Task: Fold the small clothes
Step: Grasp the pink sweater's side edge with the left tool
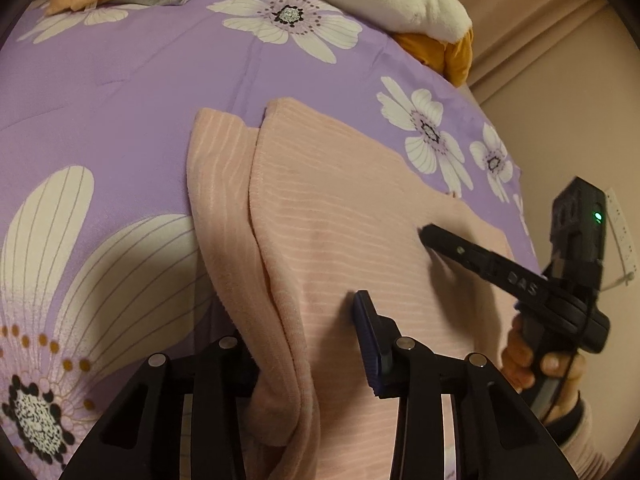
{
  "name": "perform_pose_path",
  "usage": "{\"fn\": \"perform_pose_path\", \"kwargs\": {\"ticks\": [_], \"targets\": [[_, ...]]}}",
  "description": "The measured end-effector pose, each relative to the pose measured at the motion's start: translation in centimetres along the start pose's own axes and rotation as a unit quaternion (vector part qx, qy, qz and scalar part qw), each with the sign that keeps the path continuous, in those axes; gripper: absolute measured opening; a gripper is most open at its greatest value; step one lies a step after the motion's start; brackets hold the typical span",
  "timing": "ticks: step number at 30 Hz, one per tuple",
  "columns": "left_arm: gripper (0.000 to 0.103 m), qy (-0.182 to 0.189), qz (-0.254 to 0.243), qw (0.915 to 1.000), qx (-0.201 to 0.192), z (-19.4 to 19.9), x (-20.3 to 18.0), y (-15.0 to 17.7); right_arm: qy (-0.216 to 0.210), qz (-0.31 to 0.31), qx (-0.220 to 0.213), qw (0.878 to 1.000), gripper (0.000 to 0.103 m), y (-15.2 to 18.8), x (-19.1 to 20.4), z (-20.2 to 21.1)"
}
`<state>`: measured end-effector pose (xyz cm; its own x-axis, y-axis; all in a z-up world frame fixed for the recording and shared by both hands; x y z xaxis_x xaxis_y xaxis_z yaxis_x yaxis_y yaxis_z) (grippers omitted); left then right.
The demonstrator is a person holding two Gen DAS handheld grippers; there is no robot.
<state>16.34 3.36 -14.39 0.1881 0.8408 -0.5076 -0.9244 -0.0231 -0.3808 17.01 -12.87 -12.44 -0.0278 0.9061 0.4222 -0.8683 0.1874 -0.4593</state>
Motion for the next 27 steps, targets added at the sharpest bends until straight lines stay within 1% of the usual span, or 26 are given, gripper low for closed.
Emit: {"fn": "perform_pose_path", "kwargs": {"ticks": [3,15,24,27], "targets": [[0.037,-0.003,-0.003,1.0,0.001,0.0,0.0,0.0,0.002,0.016,0.002,1.0,0.017,0.9,0.5,0.6],[0.037,-0.007,0.0,1.0,0.004,-0.3,-0.1,-0.1,-0.001,0.033,0.016,0.999,0.018,4.3,2.0,2.0],[0.037,-0.009,-0.001,0.9999,0.004,-0.3,-0.1,0.0,-0.007,0.054,0.027,0.998,0.018,7.0,3.5,3.1],[0.037,-0.009,-0.001,1.0,0.004,-0.3,-0.2,0.0,-0.014,0.051,0.035,0.998,0.019,7.8,3.6,3.4]]}}
Point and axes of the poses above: each gripper's, at about its wrist camera, not at the fingertips, and z roughly against the way its jaws point, x to its left, y to its underside, the point moved 4 cm from there along -z, roughly the way its jaws point, and after that the axes turned 1 degree about -y, right-handed, at the moved point
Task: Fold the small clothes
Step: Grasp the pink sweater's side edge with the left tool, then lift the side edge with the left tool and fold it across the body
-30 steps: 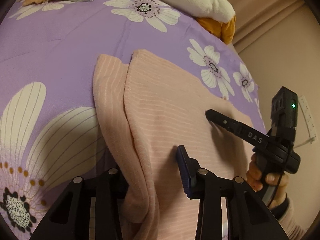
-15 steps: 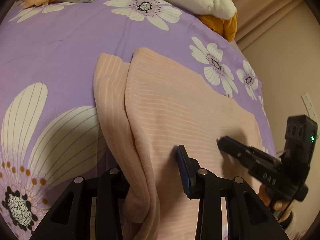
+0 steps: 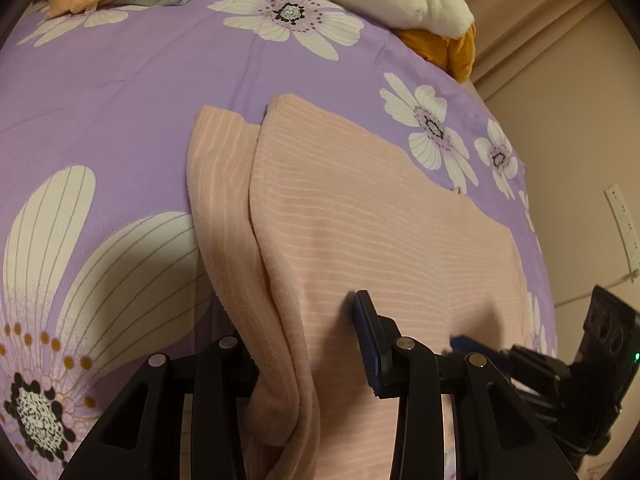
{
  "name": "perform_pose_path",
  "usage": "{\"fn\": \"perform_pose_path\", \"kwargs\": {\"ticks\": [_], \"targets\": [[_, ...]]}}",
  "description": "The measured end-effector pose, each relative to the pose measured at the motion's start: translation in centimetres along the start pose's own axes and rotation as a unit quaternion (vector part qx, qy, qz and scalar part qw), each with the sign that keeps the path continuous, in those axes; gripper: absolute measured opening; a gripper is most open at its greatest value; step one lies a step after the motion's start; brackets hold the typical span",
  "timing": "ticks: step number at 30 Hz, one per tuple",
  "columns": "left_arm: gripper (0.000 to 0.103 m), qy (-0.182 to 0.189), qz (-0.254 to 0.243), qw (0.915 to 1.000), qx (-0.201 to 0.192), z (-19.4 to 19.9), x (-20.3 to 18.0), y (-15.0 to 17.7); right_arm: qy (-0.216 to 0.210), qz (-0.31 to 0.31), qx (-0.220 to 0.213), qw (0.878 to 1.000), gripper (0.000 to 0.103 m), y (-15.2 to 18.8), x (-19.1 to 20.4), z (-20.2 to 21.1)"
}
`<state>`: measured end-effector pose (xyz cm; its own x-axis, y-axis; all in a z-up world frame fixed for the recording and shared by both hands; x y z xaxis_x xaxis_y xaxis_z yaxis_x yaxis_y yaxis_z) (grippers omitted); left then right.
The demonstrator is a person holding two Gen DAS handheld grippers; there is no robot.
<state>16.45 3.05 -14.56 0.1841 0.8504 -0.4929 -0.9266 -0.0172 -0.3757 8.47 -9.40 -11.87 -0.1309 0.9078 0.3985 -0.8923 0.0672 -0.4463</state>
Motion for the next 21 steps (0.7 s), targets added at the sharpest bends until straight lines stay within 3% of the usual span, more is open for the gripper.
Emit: {"fn": "perform_pose_path", "kwargs": {"ticks": [21], "targets": [[0.037,-0.001,-0.001,1.0,0.0,0.0,0.0,0.0,0.0,0.011,0.019,1.0,0.019,3.3,0.8,0.9]]}}
Point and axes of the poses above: each gripper's, at about its wrist camera, not at the fingertips, and z roughly against the way its jaws point, x to its left, y to its underside, the point moved 4 cm from there along -z, roughly the way its jaws point, and after that the axes turned 1 degree about -y, right-handed, at the moved point
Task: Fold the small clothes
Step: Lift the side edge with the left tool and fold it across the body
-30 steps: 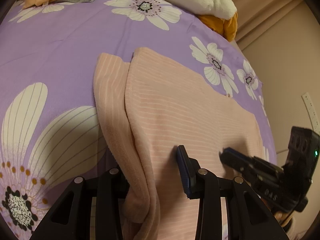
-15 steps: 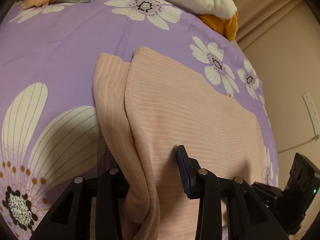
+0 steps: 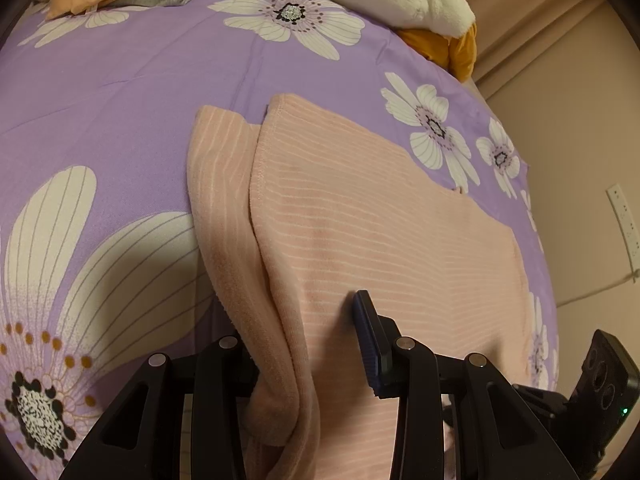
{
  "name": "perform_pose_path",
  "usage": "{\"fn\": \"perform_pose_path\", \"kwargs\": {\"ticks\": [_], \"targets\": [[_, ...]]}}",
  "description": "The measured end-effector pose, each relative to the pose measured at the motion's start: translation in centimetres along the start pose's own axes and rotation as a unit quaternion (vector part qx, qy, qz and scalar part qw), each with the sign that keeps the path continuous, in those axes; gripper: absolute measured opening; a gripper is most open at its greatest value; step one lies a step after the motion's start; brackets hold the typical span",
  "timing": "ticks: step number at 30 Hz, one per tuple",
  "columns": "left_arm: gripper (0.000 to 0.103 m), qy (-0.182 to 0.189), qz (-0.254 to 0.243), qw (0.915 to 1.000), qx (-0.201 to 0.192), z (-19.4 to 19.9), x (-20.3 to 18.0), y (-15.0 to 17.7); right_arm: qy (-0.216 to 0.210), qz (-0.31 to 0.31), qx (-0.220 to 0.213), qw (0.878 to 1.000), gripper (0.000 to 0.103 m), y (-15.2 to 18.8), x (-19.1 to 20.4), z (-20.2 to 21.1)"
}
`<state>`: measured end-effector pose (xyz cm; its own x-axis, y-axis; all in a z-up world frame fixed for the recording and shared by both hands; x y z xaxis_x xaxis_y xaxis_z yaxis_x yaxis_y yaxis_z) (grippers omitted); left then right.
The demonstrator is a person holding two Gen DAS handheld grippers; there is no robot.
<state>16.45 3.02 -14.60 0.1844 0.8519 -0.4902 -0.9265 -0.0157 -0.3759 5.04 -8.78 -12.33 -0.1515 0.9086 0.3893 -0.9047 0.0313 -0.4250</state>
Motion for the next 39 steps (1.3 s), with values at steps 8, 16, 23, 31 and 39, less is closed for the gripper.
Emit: {"fn": "perform_pose_path", "kwargs": {"ticks": [8,16,23,31,39], "targets": [[0.037,0.0,0.0,1.0,0.0,0.0,0.0,0.0,-0.001,0.002,0.001,1.0,0.019,0.1,0.1,0.0],[0.037,-0.016,-0.006,0.9998,-0.007,0.3,0.0,0.3,-0.015,-0.005,-0.002,1.0,0.019,0.3,0.0,0.5],[0.016,-0.053,-0.043,0.9973,-0.027,1.4,-0.9,0.5,-0.03,-0.024,-0.009,0.999,0.019,0.5,-0.6,1.0],[0.01,-0.057,-0.06,0.9953,-0.051,3.3,-2.4,0.3,-0.04,-0.043,-0.027,0.998,0.019,0.4,-1.4,2.1],[0.01,-0.065,-0.087,0.9922,-0.06,3.9,-5.5,0.3,-0.051,-0.077,-0.048,0.995,0.019,0.5,-3.4,3.3]]}}
Point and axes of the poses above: each gripper's, at about its wrist camera, not at the fingertips, and z roughly against the way its jaws point, x to its left, y to its underside, the point moved 4 cm from there along -z, roughly the way its jaws point, and after that the axes turned 1 degree about -y, right-handed, at the moved point
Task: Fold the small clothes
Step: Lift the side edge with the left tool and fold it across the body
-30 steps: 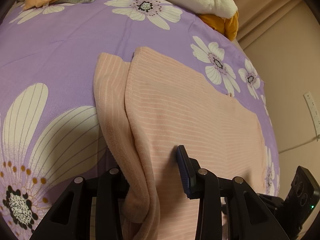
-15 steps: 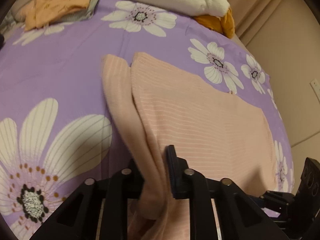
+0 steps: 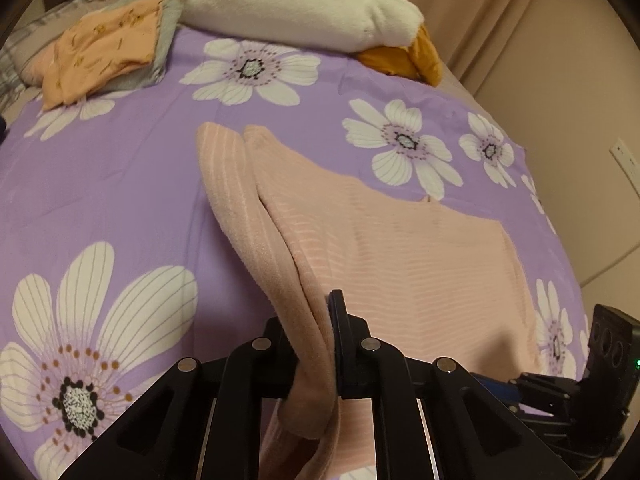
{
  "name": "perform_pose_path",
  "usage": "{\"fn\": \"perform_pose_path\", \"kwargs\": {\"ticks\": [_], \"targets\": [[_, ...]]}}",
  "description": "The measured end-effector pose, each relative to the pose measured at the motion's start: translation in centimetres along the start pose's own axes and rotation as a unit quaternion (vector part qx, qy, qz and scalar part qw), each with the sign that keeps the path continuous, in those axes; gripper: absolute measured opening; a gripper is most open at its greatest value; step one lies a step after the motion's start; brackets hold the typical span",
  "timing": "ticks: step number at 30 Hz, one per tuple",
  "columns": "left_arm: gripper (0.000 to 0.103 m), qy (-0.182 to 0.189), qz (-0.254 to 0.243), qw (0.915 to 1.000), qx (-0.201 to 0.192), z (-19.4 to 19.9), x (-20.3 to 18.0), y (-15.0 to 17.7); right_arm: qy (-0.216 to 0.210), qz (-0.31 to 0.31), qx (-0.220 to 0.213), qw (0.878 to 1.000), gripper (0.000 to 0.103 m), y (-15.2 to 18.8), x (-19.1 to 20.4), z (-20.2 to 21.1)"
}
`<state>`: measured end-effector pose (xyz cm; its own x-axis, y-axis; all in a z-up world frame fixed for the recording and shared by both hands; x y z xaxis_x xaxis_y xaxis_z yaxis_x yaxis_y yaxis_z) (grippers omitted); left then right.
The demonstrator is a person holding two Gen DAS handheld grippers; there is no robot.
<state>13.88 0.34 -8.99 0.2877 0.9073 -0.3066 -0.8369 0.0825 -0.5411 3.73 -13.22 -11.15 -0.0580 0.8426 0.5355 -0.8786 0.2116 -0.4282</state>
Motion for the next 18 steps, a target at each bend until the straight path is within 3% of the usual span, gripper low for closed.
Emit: {"fn": "perform_pose_path", "kwargs": {"ticks": [18], "targets": [[0.01,0.012,-0.051,0.9986,-0.006,0.9,-6.4,-1.2,-0.014,-0.07,-0.034,0.997,0.019,0.8,-4.3,2.7]]}}
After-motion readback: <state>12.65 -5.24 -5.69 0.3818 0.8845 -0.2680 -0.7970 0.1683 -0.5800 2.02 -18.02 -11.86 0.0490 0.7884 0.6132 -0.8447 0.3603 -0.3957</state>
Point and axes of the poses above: each gripper's, at about its wrist camera, not at the fingertips, and z roughly against the way its jaws point, x to its left, y to its underside, the point moved 4 cm from there along -z, roughly the way its jaws point, and after that the axes turned 1 degree about -y, right-handed, at the moved point
